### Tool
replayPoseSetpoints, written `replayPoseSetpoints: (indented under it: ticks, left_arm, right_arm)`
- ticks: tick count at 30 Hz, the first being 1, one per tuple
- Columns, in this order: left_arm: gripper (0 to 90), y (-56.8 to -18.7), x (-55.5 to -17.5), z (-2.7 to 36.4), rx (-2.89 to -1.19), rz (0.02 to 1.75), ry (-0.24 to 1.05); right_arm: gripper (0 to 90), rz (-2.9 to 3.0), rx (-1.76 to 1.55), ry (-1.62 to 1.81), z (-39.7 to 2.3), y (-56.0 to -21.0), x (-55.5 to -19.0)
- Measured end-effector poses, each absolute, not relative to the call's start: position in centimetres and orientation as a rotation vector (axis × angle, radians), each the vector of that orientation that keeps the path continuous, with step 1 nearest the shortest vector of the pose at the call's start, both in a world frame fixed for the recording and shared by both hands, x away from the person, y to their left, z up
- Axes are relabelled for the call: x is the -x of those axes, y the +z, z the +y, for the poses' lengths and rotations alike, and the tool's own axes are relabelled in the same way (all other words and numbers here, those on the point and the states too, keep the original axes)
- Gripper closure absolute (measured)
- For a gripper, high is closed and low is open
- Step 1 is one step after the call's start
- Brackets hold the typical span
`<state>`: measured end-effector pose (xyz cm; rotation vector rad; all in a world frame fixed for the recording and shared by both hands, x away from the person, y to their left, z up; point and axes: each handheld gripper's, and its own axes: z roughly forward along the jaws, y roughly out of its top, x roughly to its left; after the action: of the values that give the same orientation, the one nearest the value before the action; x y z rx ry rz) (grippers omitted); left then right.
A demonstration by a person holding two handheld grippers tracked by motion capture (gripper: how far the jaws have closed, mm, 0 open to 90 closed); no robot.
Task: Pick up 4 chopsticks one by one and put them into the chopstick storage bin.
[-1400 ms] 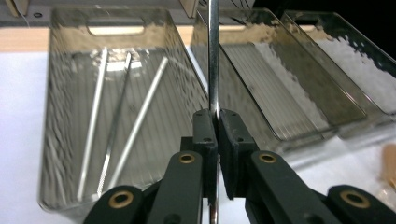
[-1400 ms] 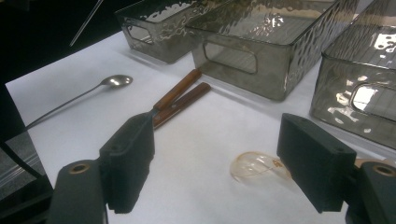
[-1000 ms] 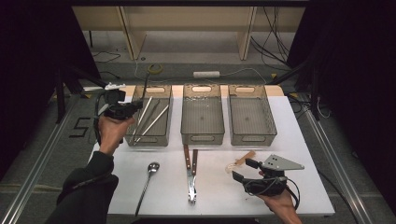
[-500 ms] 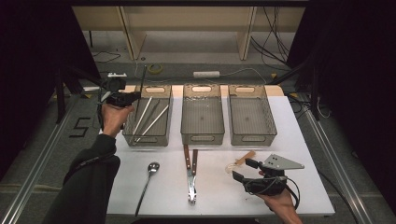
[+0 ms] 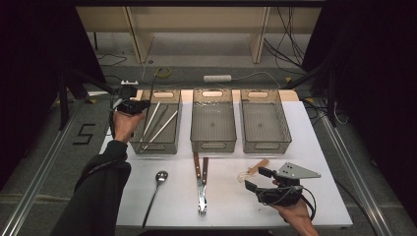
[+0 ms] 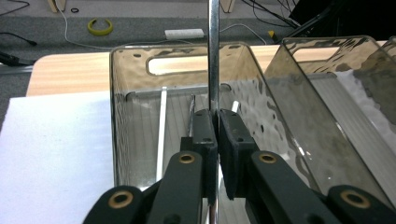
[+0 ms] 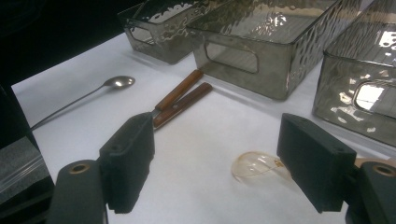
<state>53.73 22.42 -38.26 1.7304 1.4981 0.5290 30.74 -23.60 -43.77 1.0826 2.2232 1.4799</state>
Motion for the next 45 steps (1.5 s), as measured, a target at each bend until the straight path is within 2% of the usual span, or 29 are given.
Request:
replayPoseSetpoints:
  ticks: [4, 6, 8, 9, 12, 15, 28, 45]
  left_arm:
    - [84.9, -39.0, -54.1, 22.4, -1.727, 1.509, 0.536]
    - [82.9, -39.6, -54.3, 22.5, -1.732, 1.513, 0.499]
    - [59.7, -39.9, -54.5, 22.4, -1.759, 1.514, 0.436]
    - [51.5, -39.9, -54.4, 22.3, -1.776, 1.508, 0.43]
    - [42.6, -39.6, -54.1, 22.3, -1.777, 1.503, 0.417]
    - [37.9, -38.9, -53.8, 22.4, -1.768, 1.496, 0.4]
    - [32.2, -36.1, -50.6, 22.5, -1.716, 1.413, 0.345]
    - [27.2, -36.1, -45.7, 22.6, -1.71, 1.321, 0.34]
  right_arm:
    - [28.6, 2.223, -1.086, 1.479, -23.6, -43.8, -30.8]
    - [28.6, 2.223, -1.083, 1.479, -23.6, -43.8, -30.7]
    - [28.6, 2.219, -1.085, 1.48, -23.6, -43.7, -30.7]
    - [28.6, 2.218, -1.084, 1.48, -23.7, -43.7, -30.7]
    - [28.6, 2.219, -1.085, 1.478, -23.7, -43.7, -30.7]
    - [28.6, 2.22, -1.084, 1.476, -23.6, -43.7, -30.7]
    - [28.6, 2.217, -1.087, 1.473, -23.7, -43.7, -30.7]
    - [28.6, 2.209, -1.081, 1.476, -23.7, -43.6, -30.6]
